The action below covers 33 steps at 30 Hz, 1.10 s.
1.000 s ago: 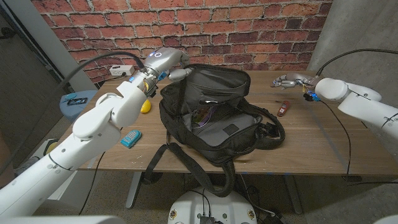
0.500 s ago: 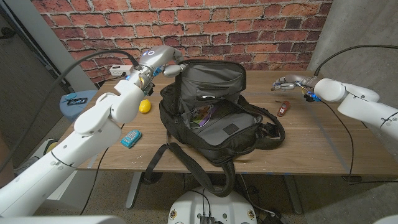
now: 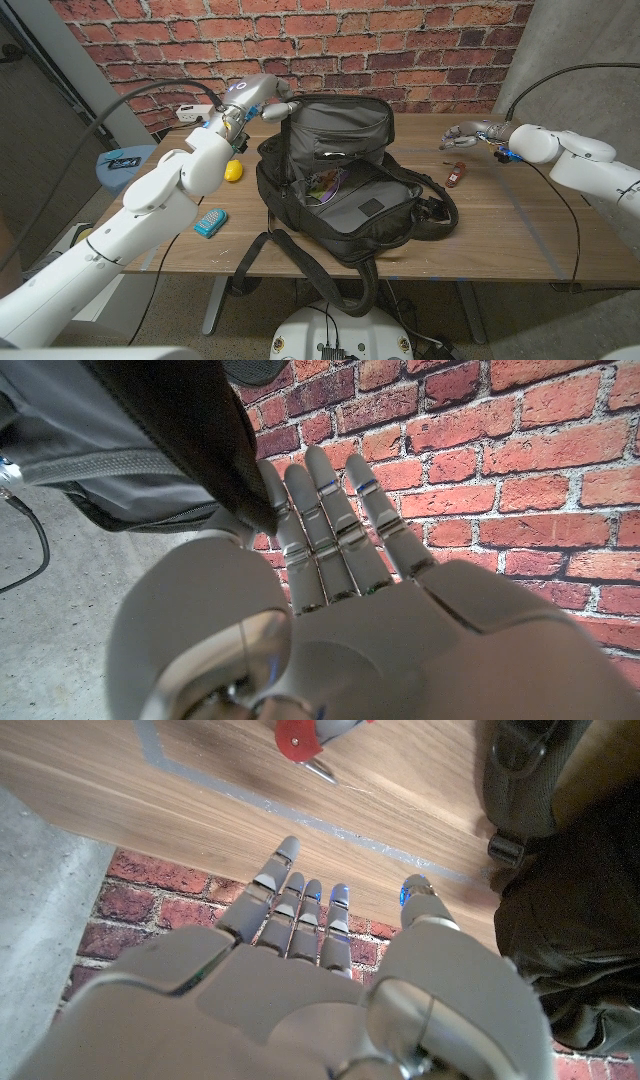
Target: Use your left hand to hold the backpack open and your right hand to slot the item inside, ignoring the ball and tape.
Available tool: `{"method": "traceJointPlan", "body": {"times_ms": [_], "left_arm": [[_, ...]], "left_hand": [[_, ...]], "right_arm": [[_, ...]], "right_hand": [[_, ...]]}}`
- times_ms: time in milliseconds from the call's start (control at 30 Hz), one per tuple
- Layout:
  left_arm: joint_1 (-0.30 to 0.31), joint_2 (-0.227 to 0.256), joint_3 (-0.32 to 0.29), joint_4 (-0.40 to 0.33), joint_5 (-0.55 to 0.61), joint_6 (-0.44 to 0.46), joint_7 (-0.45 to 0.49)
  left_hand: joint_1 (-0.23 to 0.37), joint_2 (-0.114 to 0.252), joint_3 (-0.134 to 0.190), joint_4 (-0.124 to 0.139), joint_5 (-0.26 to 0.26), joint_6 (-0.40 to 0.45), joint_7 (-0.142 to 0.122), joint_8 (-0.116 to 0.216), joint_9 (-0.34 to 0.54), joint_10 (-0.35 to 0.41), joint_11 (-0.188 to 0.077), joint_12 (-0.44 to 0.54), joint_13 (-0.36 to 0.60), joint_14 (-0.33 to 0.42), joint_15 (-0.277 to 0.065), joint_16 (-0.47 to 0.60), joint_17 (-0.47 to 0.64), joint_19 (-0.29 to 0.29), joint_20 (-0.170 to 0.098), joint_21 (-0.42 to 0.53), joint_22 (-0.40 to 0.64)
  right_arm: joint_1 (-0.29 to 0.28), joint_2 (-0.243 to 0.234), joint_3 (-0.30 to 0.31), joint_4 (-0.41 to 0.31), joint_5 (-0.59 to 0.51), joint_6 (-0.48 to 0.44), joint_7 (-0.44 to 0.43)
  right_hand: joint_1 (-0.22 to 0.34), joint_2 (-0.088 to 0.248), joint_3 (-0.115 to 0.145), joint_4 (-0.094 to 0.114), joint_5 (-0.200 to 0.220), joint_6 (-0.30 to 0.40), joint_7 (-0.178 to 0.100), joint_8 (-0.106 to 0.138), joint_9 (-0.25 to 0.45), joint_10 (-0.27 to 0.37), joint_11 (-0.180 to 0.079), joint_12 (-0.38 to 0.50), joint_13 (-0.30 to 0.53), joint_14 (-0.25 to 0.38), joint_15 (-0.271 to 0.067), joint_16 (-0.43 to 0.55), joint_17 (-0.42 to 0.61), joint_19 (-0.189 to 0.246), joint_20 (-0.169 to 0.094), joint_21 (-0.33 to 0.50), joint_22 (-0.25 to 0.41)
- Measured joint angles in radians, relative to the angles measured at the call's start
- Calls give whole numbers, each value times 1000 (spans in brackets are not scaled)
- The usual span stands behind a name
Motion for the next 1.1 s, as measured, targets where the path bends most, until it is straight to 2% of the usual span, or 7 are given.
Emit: {"method": "traceJointPlan", "body": {"times_ms": [167,333,367,600,667,967,1100], "left_arm": [[-17,10,25,5,-5,12,7],[-17,10,25,5,-6,21,11],[-32,19,43,9,-6,22,12],[-50,25,62,16,-8,28,15],[-56,27,69,19,-8,29,15],[-76,31,94,23,-8,34,15],[-85,31,103,23,-4,43,13]], "left_hand": [[0,0,0,0,0,0,0,0,0,0,0,0,0,4,4,-2,0,0,0,6,0],[0,0,0,0,0,0,0,6,0,0,0,0,-5,4,4,-2,0,-4,-4,9,0],[0,0,0,0,0,-2,2,6,0,0,0,0,-5,4,4,-2,0,-4,-4,9,0],[0,0,0,0,0,-6,5,6,0,0,0,0,-5,4,4,-2,5,-9,2,13,0],[0,0,0,0,0,-6,5,6,-2,0,0,0,-5,4,4,-8,5,-9,2,13,0],[0,0,0,0,0,-6,5,6,-5,0,0,0,-5,3,4,-8,8,-13,-2,20,0],[0,0,0,0,-3,-5,5,6,-5,0,0,0,-4,3,4,-8,9,-12,-2,24,0]], "right_arm": [[15,-5,-12,14,-94,72,20],[27,-10,-24,26,-94,72,20],[29,-10,-26,27,-172,133,23],[34,-22,-34,33,-259,204,15],[34,-25,-34,33,-276,216,8],[26,-42,-30,34,-355,297,-25],[27,-50,-27,43,-383,336,-32]], "right_hand": [[13,-5,-4,-4,0,4,-4,0,0,2,-2,0,0,0,0,0,0,5,2,0,0],[21,-13,-4,-4,0,7,-7,0,0,6,-6,0,0,11,0,0,0,12,-2,0,0],[25,-17,-4,-4,0,7,-7,0,0,9,-9,0,0,11,0,0,0,12,-2,0,0],[49,-41,-4,-13,0,24,-17,0,0,29,-18,0,-3,29,0,0,-5,28,-4,0,0],[55,-47,-4,-13,0,29,-21,7,0,30,-20,0,-3,29,0,0,-5,32,-7,0,0],[99,-67,-4,-13,0,47,-39,8,0,50,-40,0,-3,32,3,0,-5,37,-1,0,0],[128,-78,0,-17,0,59,-52,8,0,68,-57,0,-3,36,-1,-4,-5,37,-1,0,0]]}}
